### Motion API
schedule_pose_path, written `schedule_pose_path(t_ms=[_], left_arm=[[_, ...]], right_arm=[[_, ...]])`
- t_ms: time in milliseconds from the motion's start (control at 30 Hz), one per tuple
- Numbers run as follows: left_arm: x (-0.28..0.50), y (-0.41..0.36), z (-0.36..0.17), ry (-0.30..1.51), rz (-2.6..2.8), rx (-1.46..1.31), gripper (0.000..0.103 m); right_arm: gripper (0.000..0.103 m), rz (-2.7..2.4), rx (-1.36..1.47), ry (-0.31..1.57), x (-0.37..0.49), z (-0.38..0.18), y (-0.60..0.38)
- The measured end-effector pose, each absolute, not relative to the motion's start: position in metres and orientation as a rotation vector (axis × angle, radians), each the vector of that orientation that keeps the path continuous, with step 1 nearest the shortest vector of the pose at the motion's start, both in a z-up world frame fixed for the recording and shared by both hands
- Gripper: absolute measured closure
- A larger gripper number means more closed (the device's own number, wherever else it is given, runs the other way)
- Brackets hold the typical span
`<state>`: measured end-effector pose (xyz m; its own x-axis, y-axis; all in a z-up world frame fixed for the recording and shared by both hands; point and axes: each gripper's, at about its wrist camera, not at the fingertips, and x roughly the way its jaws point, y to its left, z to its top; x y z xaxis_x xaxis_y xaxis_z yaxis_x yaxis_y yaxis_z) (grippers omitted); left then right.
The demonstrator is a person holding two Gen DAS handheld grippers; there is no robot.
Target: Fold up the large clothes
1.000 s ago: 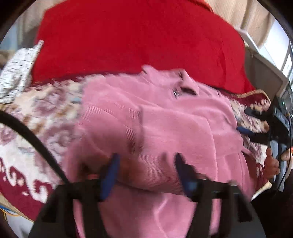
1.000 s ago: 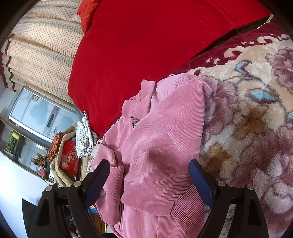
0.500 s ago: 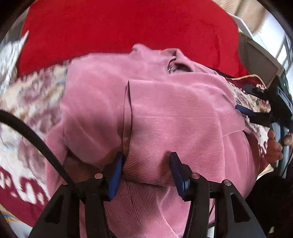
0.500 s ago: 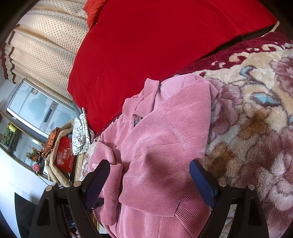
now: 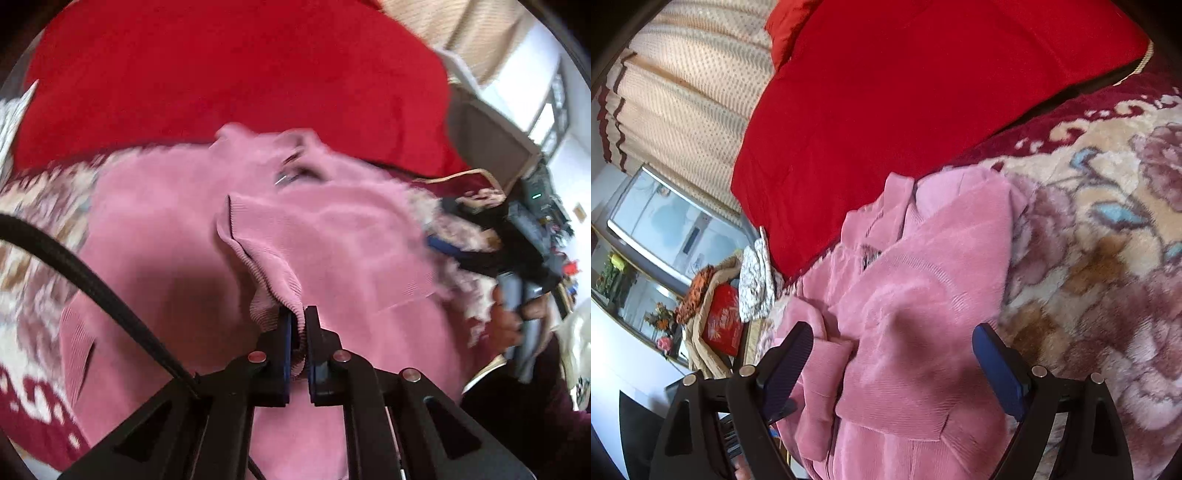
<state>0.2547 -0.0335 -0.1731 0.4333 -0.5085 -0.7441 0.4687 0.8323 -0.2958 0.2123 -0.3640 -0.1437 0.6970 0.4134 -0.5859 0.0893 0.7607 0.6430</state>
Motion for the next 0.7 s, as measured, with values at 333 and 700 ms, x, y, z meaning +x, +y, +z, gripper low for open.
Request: schedule_pose_path(t_ms=[333,700], left_arm=[[0.273,-0.162,-0.092,0.837,-0.831,-0.016,0.099],[0.275,-0.091,-0.104,0.776,-0.521,0.037,0.034]], right_arm=[[0.013,0.16,0.809,0.652,0.196,-0.128,-0.404],[0.013,0.245,0.805,0.656,0.195,-0.12,-0.4]])
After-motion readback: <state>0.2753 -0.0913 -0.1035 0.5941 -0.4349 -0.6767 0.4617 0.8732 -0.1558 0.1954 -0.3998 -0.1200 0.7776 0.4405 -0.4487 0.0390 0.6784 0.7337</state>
